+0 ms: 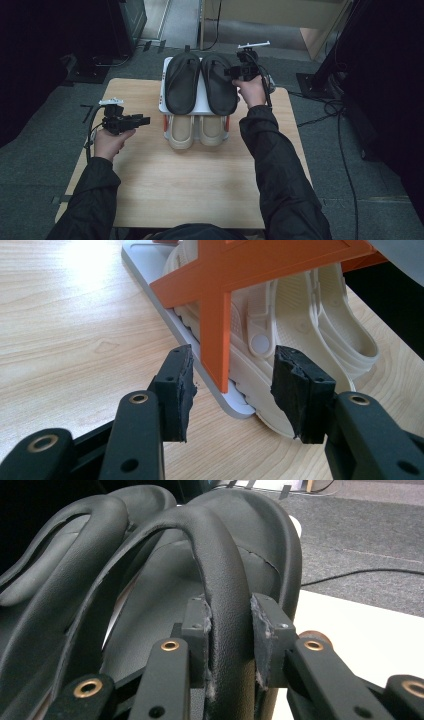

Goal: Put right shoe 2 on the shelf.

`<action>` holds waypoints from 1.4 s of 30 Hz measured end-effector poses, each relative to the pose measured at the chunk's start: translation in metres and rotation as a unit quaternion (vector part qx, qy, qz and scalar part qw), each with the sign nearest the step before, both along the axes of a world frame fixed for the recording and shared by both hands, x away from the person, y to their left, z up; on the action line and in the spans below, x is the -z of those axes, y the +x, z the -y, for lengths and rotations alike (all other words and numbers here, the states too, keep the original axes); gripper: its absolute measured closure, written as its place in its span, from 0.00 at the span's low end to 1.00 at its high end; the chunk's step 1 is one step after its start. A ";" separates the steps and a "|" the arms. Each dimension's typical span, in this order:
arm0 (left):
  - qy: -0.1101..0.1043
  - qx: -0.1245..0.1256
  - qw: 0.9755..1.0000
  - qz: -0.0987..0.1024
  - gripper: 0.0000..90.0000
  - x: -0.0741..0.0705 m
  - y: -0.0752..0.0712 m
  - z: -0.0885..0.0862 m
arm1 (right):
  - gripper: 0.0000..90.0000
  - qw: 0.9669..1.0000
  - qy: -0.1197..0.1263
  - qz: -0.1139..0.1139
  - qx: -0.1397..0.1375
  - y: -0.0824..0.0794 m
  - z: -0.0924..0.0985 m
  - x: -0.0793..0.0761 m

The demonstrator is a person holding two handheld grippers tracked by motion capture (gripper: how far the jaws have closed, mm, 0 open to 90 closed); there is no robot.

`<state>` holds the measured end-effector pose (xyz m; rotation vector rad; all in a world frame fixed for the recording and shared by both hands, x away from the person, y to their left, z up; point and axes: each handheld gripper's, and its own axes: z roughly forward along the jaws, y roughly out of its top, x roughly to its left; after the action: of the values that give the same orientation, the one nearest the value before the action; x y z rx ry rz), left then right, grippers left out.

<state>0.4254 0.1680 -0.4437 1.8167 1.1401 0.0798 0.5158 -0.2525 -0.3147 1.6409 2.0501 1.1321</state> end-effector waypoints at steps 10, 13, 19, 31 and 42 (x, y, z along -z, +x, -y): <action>0.003 0.002 1.000 0.000 0.57 0.001 0.000 0.001 | 0.67 0.999 -0.003 0.028 -0.025 -0.005 -0.003 0.006; 0.002 0.002 1.000 -0.001 0.57 0.001 0.000 0.002 | 0.62 0.999 0.009 0.034 -0.033 -0.007 -0.001 0.004; 0.004 0.001 1.000 -0.001 0.57 0.001 0.000 0.002 | 0.64 0.998 0.010 0.042 -0.046 -0.017 0.005 -0.008; 0.007 0.003 1.000 -0.001 0.57 0.001 0.000 0.003 | 0.83 0.997 -0.028 0.049 -0.043 -0.032 0.034 -0.005; 0.008 0.003 1.000 -0.001 0.57 0.001 0.000 0.003 | 0.83 0.997 -0.022 0.039 -0.055 -0.035 0.024 0.017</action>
<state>0.4255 0.1651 -0.4449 1.8342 1.1373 0.0831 0.4804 -0.2767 -0.3315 1.4566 2.1232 1.1589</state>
